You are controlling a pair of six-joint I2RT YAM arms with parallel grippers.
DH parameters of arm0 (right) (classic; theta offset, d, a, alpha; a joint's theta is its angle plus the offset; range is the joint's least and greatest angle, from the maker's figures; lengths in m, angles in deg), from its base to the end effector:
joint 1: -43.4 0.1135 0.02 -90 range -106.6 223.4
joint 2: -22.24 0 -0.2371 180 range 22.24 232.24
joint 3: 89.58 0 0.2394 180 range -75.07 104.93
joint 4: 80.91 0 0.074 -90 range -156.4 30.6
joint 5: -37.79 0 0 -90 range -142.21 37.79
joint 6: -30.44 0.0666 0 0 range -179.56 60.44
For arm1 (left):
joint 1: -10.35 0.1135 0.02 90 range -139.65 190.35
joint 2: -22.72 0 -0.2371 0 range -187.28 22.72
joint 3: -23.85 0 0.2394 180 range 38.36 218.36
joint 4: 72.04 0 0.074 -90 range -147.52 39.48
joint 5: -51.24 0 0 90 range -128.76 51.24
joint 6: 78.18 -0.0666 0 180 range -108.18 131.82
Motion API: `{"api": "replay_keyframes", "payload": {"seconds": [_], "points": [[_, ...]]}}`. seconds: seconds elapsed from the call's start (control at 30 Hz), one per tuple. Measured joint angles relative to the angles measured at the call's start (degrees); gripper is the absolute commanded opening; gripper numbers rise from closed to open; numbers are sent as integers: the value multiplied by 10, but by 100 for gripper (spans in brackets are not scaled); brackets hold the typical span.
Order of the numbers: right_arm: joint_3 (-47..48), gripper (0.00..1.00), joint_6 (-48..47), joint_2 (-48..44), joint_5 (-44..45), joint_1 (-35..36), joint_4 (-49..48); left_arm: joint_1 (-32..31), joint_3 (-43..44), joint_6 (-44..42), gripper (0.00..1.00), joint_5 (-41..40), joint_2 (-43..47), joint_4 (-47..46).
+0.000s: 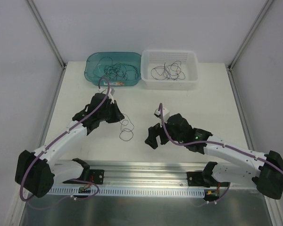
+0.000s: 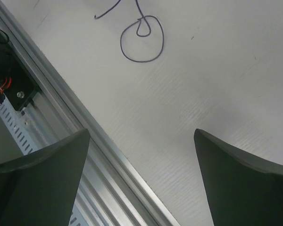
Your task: Untangle the cables
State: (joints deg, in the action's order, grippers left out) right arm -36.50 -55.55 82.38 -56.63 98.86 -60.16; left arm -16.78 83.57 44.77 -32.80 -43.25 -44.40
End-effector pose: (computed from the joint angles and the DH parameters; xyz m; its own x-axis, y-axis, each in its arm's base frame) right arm 0.1453 0.2201 0.2242 -0.3240 -0.3478 -0.8798 -0.8393 0.5348 0.0977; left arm 0.2441 -0.1329 0.2258 -0.7048 -0.2467 -0.6651 0.1750 0.8481 -0.5001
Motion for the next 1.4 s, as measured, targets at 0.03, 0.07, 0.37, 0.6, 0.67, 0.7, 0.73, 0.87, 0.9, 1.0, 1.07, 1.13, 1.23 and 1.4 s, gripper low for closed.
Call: {"api": "replay_keyframes", "payload": {"seconds": [0.03,0.07,0.37,0.6,0.67,0.7,0.73,0.87,0.9,1.0,1.07,1.13,1.23,1.4], "points": [[0,99,-1,6,-5,-2,-10,-3,1,-4,0,14,12,0],[0,100,-3,11,-8,-3,-20,-7,3,-8,0,27,25,1],[13,97,-23,45,-30,-6,-114,-28,38,-26,0,113,88,0],[19,99,-41,50,-24,-6,-173,-37,49,-23,0,147,102,1],[24,99,-50,50,-23,-6,-182,-41,54,-20,0,152,102,1],[27,98,-55,50,-23,-6,-184,-43,56,-18,0,155,102,1],[33,97,-61,51,-23,-6,-185,-45,59,-16,0,161,102,1],[60,95,-79,58,-27,-4,-191,-53,70,-7,0,167,102,1],[67,92,-83,62,-29,-3,-195,-56,72,-5,0,168,102,1],[80,87,-93,70,-36,1,-202,-66,81,1,0,174,101,1],[83,81,-96,78,-41,2,-205,-71,86,4,0,176,101,1],[85,79,-99,87,-50,3,-207,-71,90,7,0,177,101,1],[86,78,-103,99,-66,4,-207,-71,96,9,0,181,100,1],[86,78,-107,101,-87,9,-210,-71,99,12,0,190,96,1]]}}
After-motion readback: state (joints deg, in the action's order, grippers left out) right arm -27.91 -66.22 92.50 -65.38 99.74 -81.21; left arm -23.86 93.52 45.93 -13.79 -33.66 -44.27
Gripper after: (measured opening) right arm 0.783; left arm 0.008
